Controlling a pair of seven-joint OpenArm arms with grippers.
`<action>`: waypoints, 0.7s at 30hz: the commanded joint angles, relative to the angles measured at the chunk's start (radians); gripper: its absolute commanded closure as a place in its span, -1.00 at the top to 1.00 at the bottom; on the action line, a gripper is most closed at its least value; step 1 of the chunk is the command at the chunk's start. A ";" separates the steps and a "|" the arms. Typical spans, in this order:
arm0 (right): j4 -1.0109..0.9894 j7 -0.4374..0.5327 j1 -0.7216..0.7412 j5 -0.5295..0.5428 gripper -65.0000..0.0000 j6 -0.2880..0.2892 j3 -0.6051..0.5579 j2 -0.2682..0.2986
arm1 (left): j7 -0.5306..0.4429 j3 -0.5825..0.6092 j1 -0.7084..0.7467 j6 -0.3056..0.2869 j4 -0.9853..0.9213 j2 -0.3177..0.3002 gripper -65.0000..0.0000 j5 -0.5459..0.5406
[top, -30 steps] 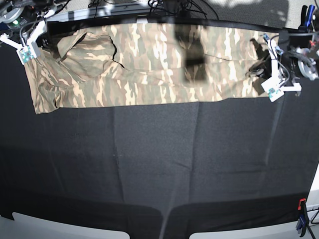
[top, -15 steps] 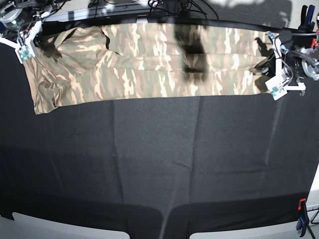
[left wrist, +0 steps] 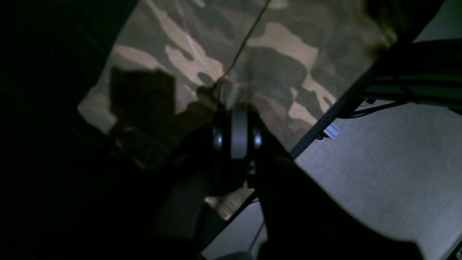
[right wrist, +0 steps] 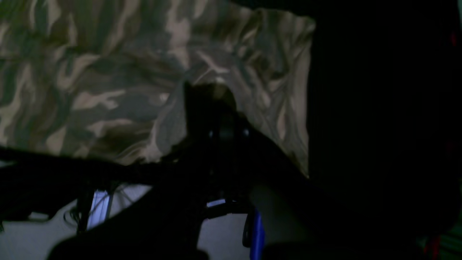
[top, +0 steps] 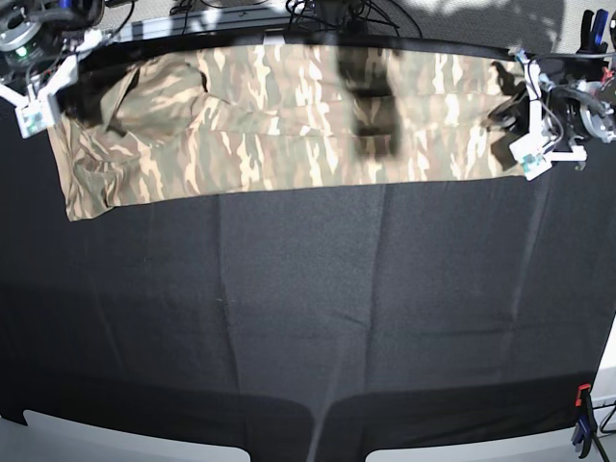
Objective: Layout the t-shirt on the table in an organized manner, then fold the t-shirt properly
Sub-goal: 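Hold the folded edges with both grippers and smooth the folded shirt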
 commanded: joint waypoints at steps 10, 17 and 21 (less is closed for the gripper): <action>-0.116 -0.008 0.256 0.031 -1.00 -0.050 0.008 0.011 | -0.032 -0.008 -0.005 0.092 0.014 -0.019 -1.00 0.128; -0.210 -0.047 0.323 0.030 -1.00 0.003 0.008 0.011 | -0.035 -0.008 -0.005 0.092 0.012 -0.011 -1.00 0.124; -0.225 -0.051 0.323 0.029 -1.00 0.003 0.008 0.011 | -0.035 -0.008 -0.005 0.092 0.012 -0.011 -1.00 0.124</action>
